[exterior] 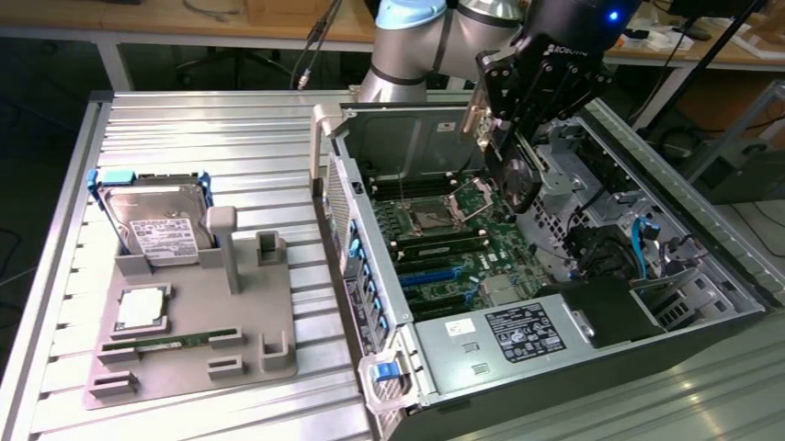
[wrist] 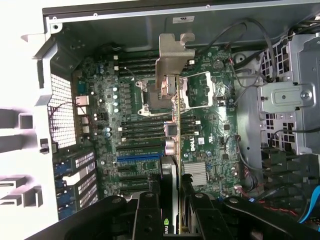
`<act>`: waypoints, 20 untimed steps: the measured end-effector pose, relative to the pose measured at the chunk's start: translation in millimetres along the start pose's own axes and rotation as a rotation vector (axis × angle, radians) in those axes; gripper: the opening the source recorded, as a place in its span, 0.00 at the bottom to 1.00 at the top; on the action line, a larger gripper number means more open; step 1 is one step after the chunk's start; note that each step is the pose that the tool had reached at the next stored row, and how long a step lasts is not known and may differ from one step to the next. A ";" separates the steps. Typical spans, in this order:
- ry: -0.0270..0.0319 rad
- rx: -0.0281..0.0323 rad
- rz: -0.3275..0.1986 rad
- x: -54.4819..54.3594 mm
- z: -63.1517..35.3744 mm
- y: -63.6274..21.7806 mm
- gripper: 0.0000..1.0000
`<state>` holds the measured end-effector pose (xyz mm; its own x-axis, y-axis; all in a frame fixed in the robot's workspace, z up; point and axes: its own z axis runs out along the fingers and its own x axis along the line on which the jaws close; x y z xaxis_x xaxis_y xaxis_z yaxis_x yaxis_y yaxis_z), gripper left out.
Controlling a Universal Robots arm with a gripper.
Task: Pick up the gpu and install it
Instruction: 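Insert the gpu into the slot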
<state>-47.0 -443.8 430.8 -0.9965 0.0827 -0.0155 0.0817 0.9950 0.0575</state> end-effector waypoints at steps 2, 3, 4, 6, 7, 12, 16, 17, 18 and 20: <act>0.0002 -0.0001 -0.005 0.0 0.0 0.0 0.27; 0.0004 -0.0001 -0.008 0.0 0.0 0.0 0.27; 0.0005 -0.0002 -0.010 0.0 0.0 0.0 0.27; 0.0008 -0.0003 -0.015 0.0 0.0 0.0 0.27; 0.0009 -0.0003 -0.017 0.0 0.0 0.0 0.27; 0.0016 -0.0005 -0.029 0.0 0.0 0.0 0.27; 0.0022 -0.0006 -0.039 0.0 0.0 0.0 0.27; 0.0023 -0.0006 -0.041 0.0 0.0 0.0 0.27; 0.0025 -0.0006 -0.043 0.0 0.0 0.0 0.27; 0.0027 -0.0007 -0.048 0.0 0.0 0.0 0.27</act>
<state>-47.0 -443.8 430.8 -0.9993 0.0350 -0.0155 0.0340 0.9978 0.0575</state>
